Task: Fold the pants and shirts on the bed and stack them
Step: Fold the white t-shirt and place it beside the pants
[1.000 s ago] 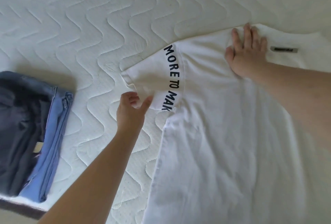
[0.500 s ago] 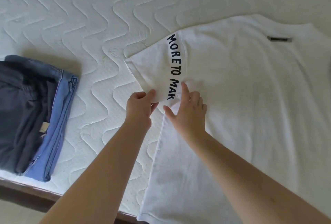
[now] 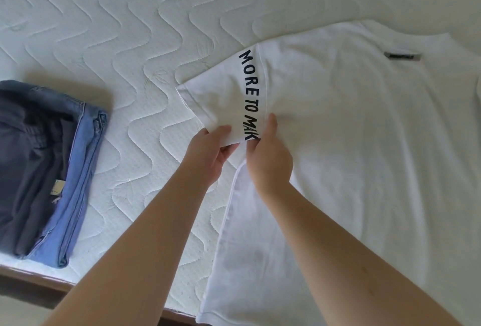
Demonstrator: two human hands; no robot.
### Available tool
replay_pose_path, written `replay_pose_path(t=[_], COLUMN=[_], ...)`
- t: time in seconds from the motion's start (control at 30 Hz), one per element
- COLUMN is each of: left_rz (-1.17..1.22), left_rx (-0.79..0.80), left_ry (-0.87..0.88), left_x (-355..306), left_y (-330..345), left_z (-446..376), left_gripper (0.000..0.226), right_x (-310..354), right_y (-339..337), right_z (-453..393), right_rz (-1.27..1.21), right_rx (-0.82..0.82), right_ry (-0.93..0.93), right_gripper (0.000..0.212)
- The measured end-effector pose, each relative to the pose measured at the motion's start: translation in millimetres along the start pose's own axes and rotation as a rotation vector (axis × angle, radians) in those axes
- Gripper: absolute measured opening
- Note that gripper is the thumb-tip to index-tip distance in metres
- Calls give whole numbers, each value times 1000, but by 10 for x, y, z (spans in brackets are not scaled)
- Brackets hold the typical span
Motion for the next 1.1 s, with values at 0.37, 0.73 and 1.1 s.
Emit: replay_pose_path(t=[0.37, 0.73, 1.1], left_rz=[-844, -1490, -1895], left_rx=[-426, 153, -106], left_ry=[436, 856, 1015], left_x=[-161, 106, 233], left_y=[-214, 517, 570], left_z=[241, 392, 478], left_gripper=[57, 38, 29], right_x=[-115, -214, -405], right_y=[14, 77, 167], right_z=[253, 440, 281], right_rz=[-114, -601, -1220], right_rx=[32, 217, 466], right_ry=[-29, -41, 351], right_gripper=[72, 54, 65])
Point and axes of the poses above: each hand's wrist, its own z-axis away from the middle knuckle, its own y-axis out of the palm, x = y × z, the point moved 8 cm from there along -z, towards the middle knuckle, and after that the axes turned 2 degrees about -x, right-handed, at the moved point
